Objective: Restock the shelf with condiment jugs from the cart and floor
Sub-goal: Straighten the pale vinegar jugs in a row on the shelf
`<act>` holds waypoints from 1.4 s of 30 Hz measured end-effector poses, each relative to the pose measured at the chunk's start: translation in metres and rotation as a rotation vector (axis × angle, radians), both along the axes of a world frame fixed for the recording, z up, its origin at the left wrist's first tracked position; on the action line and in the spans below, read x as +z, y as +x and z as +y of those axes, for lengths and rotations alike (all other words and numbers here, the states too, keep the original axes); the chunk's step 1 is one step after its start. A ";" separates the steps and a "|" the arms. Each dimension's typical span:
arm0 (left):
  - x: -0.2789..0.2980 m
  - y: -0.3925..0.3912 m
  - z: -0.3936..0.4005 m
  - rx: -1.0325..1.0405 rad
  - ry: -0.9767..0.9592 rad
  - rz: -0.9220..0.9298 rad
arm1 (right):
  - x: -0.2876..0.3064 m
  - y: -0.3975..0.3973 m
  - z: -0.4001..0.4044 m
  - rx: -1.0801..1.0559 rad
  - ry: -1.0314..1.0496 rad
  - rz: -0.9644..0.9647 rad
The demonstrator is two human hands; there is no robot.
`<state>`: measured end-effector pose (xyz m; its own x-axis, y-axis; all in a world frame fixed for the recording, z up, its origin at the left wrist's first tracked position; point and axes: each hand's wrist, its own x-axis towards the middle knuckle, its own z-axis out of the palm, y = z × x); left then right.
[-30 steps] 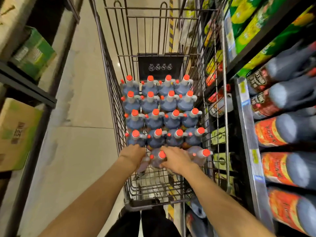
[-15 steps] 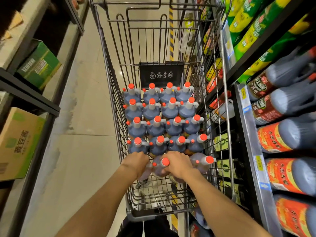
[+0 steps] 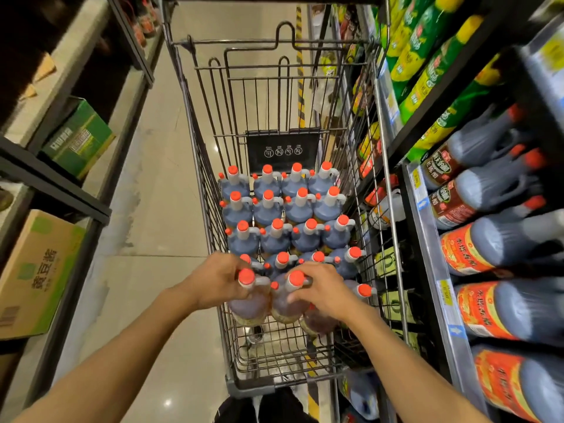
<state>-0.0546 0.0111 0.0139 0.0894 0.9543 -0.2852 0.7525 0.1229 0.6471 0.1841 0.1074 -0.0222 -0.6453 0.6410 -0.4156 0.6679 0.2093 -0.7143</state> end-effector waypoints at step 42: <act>0.382 0.118 0.064 -0.476 0.162 -0.975 | 0.414 0.071 -0.178 -1.303 0.735 0.801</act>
